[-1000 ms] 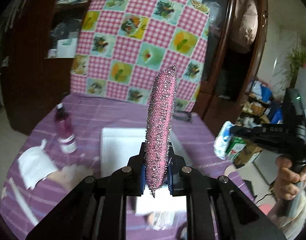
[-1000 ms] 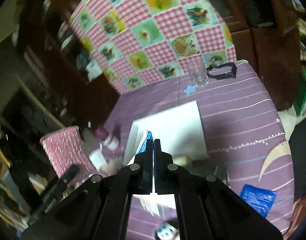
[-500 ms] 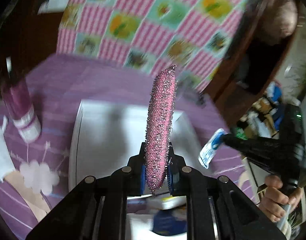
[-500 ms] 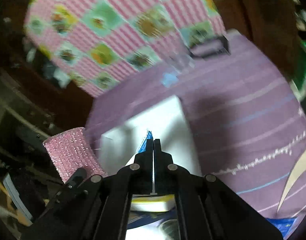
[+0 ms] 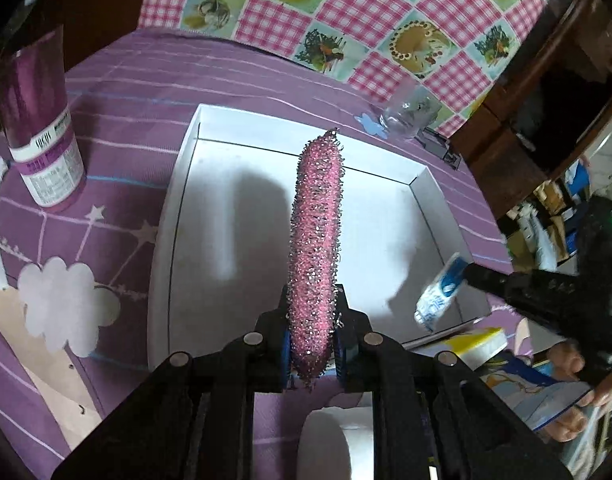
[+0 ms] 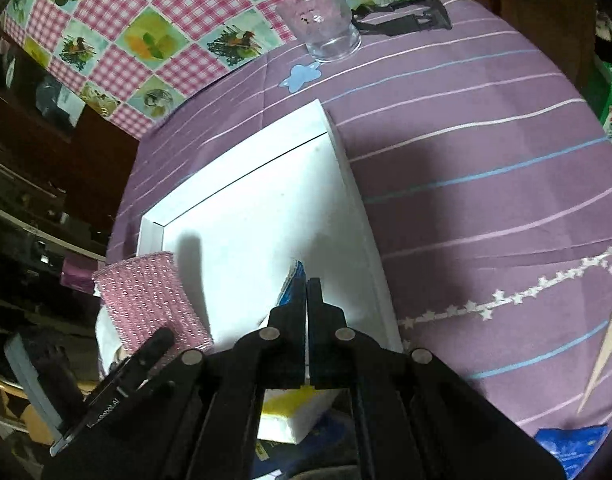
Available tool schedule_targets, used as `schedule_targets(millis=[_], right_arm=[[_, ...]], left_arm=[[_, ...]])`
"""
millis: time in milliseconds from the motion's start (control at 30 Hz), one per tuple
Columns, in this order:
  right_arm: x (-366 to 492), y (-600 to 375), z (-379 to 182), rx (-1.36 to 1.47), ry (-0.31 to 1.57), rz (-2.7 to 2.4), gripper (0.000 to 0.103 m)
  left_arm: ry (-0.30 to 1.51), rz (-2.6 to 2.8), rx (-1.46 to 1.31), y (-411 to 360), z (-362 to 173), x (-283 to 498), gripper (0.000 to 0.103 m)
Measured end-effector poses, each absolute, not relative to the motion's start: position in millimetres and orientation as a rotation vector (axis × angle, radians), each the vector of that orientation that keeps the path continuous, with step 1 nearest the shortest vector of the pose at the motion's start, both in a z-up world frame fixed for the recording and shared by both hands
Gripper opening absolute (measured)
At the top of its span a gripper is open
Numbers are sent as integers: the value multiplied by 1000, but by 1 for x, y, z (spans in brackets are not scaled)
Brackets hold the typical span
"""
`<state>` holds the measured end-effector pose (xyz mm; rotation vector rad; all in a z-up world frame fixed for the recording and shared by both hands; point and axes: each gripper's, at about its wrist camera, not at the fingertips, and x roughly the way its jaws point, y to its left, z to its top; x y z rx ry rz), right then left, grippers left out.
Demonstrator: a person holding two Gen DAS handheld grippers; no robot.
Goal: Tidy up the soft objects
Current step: 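Lower sponge into white box with left tool while right tool drops tube inside, then grasp the blue packet with the left tool and lift it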
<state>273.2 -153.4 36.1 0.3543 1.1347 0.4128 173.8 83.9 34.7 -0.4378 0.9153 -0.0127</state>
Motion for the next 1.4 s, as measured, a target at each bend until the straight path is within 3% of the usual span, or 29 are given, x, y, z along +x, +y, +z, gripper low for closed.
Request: schedule_targets(millis=[133, 200, 333, 433, 500, 567, 1000, 1400], right_arm=[[270, -153, 45, 349, 1130, 426, 2], [268, -151, 47, 340, 1148, 432, 2], [265, -152, 49, 365, 1211, 432, 2], [260, -155, 60, 389, 1200, 454, 12], [255, -159, 68, 410, 1184, 482, 37], [252, -162, 75, 432, 1167, 503, 47], [229, -156, 101, 321, 1168, 529, 47], [215, -158, 112, 294, 1158, 490, 47]], left_arm=[[909, 24, -387, 79, 36, 176, 16], [910, 39, -386, 78, 37, 174, 22], [902, 53, -367, 81, 43, 170, 48], [839, 87, -370, 84, 52, 163, 62], [806, 104, -375, 85, 57, 159, 63], [790, 106, -369, 84, 63, 156, 63], [713, 133, -226, 59, 94, 135, 64], [663, 175, -178, 49, 89, 103, 64]])
